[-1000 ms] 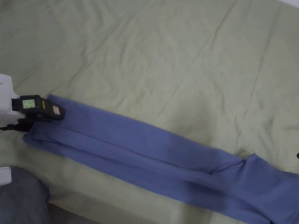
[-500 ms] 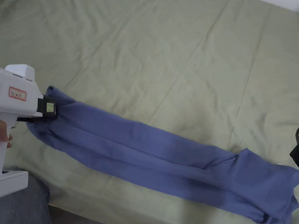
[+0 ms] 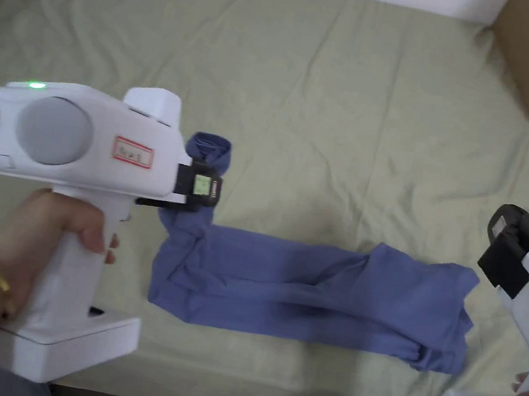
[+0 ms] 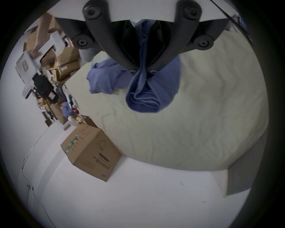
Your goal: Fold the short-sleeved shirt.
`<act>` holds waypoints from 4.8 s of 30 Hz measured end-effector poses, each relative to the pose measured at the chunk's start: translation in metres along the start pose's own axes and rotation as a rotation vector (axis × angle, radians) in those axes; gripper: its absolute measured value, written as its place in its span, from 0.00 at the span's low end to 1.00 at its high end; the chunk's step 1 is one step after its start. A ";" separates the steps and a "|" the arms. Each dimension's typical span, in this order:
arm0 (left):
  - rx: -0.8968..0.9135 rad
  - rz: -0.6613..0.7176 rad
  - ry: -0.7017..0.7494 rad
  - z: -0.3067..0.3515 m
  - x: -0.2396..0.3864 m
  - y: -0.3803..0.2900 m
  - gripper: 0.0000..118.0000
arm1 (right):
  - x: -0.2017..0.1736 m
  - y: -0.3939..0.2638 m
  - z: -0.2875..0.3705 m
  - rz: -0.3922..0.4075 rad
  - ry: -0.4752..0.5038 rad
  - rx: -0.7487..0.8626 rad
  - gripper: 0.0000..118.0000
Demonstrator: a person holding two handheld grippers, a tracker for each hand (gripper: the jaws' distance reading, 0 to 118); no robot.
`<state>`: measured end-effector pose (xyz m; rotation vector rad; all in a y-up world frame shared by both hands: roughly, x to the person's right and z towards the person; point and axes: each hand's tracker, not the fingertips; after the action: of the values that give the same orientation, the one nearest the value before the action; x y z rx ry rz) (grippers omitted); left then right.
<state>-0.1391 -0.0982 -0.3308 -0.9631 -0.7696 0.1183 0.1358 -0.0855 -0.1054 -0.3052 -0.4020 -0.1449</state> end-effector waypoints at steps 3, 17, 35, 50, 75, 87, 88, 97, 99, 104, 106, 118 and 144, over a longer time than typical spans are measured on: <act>-0.051 -0.001 0.002 -0.052 0.027 -0.003 0.03 | 0.012 -0.003 0.009 -0.006 -0.028 -0.004 0.00; -0.335 -0.118 0.059 -0.220 0.088 -0.071 0.69 | 0.063 -0.013 0.038 -0.026 -0.168 -0.026 0.00; -0.061 -0.176 0.133 -0.150 0.072 -0.075 0.00 | 0.040 -0.017 0.025 -0.010 -0.072 -0.041 0.00; -0.195 -0.067 -0.146 -0.182 0.099 -0.109 0.00 | 0.057 -0.018 0.039 0.003 -0.126 -0.067 0.00; -0.198 0.460 -0.335 -0.118 -0.137 -0.072 1.00 | 0.017 0.012 0.031 0.062 -0.101 0.018 0.00; -0.202 0.472 -0.328 -0.147 -0.132 -0.069 0.41 | 0.007 0.014 0.033 0.054 -0.096 -0.022 0.00; -0.215 0.476 -0.316 -0.148 -0.128 -0.068 0.21 | 0.007 0.015 0.033 0.050 -0.096 -0.020 0.00; -0.183 0.500 -0.189 -0.120 -0.109 -0.059 0.07 | 0.004 0.013 0.029 0.056 -0.068 -0.027 0.00; -0.167 0.495 -0.184 -0.104 -0.115 -0.055 0.07 | 0.007 0.012 0.028 0.047 -0.057 -0.026 0.00; -0.120 0.487 0.020 -0.045 -0.165 -0.045 0.07 | 0.010 0.011 0.025 0.017 -0.027 -0.016 0.00; -0.104 0.479 0.142 -0.015 -0.186 -0.040 0.07 | 0.010 0.010 0.023 0.014 -0.009 -0.015 0.00; 0.033 0.174 0.411 0.069 -0.116 -0.004 0.07 | 0.009 0.005 0.017 -0.046 0.060 -0.007 0.00; 0.046 0.063 0.027 -0.083 0.023 -0.013 0.43 | 0.042 0.004 0.046 -0.070 -0.056 0.000 0.00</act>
<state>-0.0727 -0.1541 -0.3358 -0.9440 -0.7095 0.1767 0.1583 -0.0708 -0.0491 -0.2957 -0.4680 -0.2050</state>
